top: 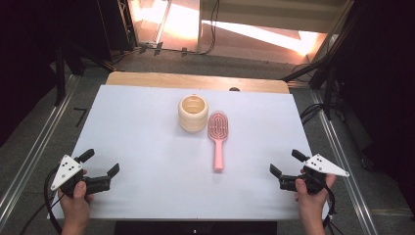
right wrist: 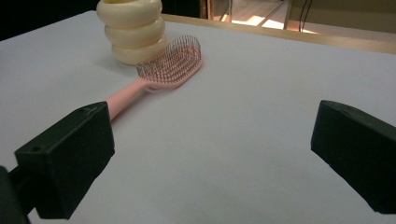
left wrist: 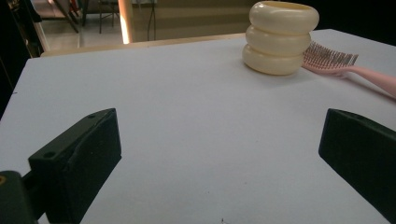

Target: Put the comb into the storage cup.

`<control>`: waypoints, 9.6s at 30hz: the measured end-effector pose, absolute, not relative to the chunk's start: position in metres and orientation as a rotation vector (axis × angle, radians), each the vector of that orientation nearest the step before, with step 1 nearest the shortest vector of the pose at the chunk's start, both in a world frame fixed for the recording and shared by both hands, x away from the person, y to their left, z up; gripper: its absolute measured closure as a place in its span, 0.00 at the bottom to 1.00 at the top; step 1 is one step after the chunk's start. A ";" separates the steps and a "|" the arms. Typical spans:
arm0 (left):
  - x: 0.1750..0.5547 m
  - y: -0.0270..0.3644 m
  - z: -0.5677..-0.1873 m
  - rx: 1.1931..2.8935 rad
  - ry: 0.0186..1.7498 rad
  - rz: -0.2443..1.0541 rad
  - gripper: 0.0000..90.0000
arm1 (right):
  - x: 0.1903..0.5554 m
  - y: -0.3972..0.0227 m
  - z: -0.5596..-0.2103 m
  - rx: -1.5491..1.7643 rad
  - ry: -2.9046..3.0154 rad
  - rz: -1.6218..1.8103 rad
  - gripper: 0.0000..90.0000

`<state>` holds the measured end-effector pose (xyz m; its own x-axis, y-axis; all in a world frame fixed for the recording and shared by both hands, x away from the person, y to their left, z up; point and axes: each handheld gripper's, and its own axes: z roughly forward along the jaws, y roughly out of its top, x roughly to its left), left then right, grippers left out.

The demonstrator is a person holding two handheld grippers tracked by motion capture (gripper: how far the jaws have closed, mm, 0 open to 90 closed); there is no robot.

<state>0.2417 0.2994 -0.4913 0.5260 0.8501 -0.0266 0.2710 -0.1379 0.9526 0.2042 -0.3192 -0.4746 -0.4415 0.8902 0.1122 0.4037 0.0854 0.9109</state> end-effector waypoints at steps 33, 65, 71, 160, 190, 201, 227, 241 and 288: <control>0.242 0.298 -0.492 1.689 0.952 0.664 0.00 | 0.242 -0.264 -0.453 1.175 2.086 1.391 0.41; 0.242 0.298 -0.492 1.696 0.950 0.663 0.00 | 0.282 -0.181 -0.474 1.057 2.461 1.262 0.98; 0.242 0.298 -0.492 1.700 0.947 0.664 0.00 | 0.282 -0.162 -0.481 1.045 2.510 1.225 0.98; 0.242 0.296 -0.492 1.706 0.937 0.663 0.00 | 0.305 -0.151 -0.498 1.187 2.515 1.102 0.98; 0.242 0.296 -0.492 1.706 0.936 0.662 0.00 | 0.291 -0.208 -0.504 1.291 2.472 0.989 0.98; 0.241 0.296 -0.492 1.704 0.936 0.662 0.00 | 0.295 -0.236 -0.502 1.339 2.430 0.971 0.98; 0.242 0.296 -0.492 1.707 0.933 0.658 0.00 | 0.339 -0.236 -0.472 1.430 2.534 0.902 0.00; 0.242 0.296 -0.492 1.716 0.932 0.660 0.00 | 0.360 -0.230 -0.480 1.515 2.562 0.822 0.07; 0.242 0.290 -0.489 1.740 0.923 0.697 0.00 | 0.351 -0.236 -0.491 1.412 2.463 0.867 0.75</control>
<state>0.2425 0.2898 -0.4890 0.5418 0.8399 0.0320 0.2606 -0.2040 0.9437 0.3509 -0.2358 -0.4912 -0.5360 0.8337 0.1329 0.7332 0.3816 0.5629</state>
